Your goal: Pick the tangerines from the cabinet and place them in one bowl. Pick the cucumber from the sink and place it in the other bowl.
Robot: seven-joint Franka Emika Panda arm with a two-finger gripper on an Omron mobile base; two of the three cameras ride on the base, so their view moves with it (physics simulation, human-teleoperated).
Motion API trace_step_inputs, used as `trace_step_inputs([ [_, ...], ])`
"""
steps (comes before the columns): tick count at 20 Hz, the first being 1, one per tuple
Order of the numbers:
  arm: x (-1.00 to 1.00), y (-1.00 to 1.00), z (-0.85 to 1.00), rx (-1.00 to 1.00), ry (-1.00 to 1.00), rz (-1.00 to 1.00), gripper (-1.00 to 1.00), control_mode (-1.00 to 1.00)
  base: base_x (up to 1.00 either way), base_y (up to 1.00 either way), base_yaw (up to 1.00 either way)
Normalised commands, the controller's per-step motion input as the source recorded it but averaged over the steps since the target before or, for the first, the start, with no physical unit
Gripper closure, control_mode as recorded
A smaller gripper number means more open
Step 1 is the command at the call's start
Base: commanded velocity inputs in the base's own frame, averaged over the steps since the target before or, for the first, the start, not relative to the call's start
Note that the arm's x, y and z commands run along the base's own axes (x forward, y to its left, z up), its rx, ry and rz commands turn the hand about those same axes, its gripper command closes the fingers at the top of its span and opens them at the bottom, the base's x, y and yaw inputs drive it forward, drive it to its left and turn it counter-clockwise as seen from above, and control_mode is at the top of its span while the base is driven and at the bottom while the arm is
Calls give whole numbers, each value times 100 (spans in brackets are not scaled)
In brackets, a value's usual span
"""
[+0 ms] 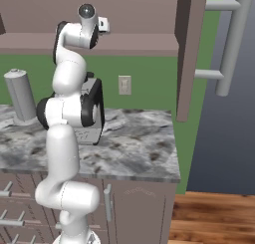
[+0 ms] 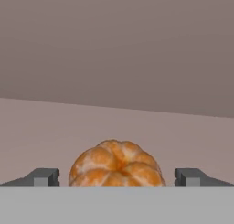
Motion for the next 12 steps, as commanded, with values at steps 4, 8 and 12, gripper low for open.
trace_step_inputs([
  [4, 0, 0, 0, 0, 0, 0, 100, -100, 0, 0, 0],
  [8, 0, 0, 0, 0, 0, 0, 100, -100, 0, 0, 0],
  [12, 0, 0, 0, 0, 0, 0, 100, -100, 0, 0, 0],
])
